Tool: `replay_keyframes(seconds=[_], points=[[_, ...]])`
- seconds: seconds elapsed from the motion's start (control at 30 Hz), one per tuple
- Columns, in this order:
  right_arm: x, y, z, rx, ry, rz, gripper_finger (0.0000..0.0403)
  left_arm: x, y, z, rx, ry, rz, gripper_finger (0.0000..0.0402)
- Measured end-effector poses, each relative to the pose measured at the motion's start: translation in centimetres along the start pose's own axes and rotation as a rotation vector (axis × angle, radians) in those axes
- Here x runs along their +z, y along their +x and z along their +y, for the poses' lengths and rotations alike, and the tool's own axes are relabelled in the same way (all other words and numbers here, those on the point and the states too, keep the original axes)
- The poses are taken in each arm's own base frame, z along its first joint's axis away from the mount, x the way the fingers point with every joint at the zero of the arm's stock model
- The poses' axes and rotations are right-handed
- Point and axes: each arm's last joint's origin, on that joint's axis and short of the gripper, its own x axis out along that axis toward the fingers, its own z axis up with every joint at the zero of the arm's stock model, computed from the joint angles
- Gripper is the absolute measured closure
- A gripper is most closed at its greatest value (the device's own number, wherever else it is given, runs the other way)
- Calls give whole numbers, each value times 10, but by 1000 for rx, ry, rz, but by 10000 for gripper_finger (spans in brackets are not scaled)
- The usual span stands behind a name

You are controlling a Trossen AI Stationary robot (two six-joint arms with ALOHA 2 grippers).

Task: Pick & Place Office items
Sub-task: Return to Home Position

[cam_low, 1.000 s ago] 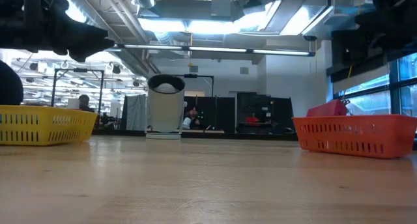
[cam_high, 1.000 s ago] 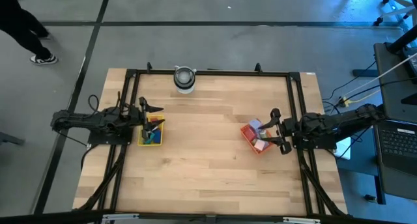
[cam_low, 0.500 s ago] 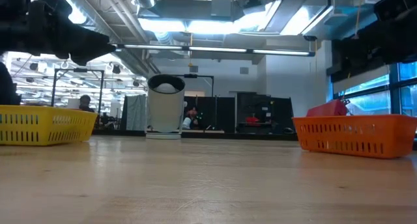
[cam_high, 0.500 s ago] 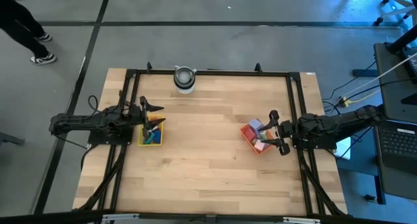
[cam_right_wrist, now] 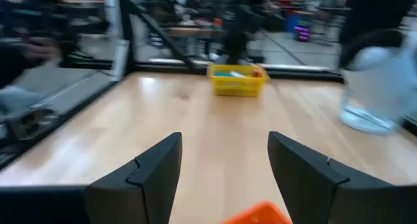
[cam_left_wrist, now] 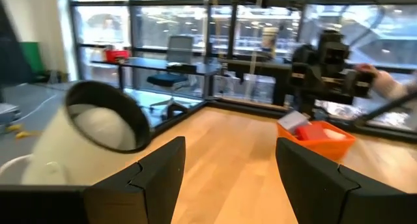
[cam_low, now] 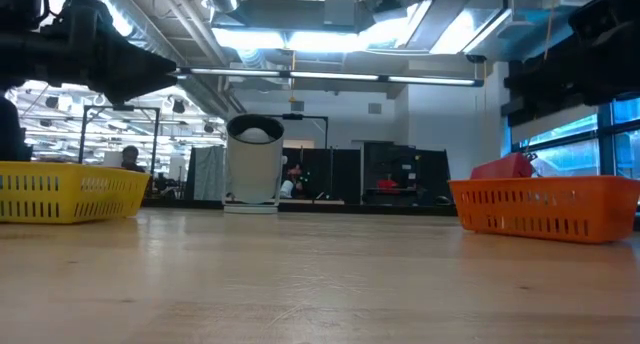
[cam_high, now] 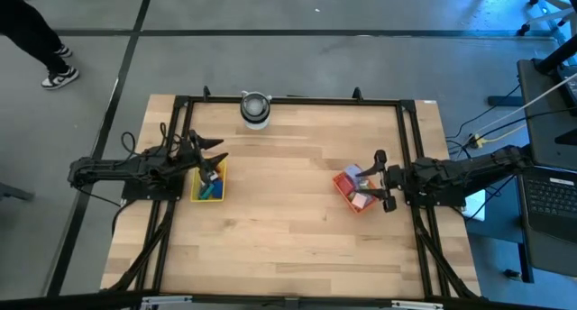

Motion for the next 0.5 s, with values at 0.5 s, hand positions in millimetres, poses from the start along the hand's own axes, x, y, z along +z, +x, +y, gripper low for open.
replay_keyframes(seconds=[0.5], points=[[3,0,1,18,-91,-35,175,3,0,1,37,-77,-27,167]])
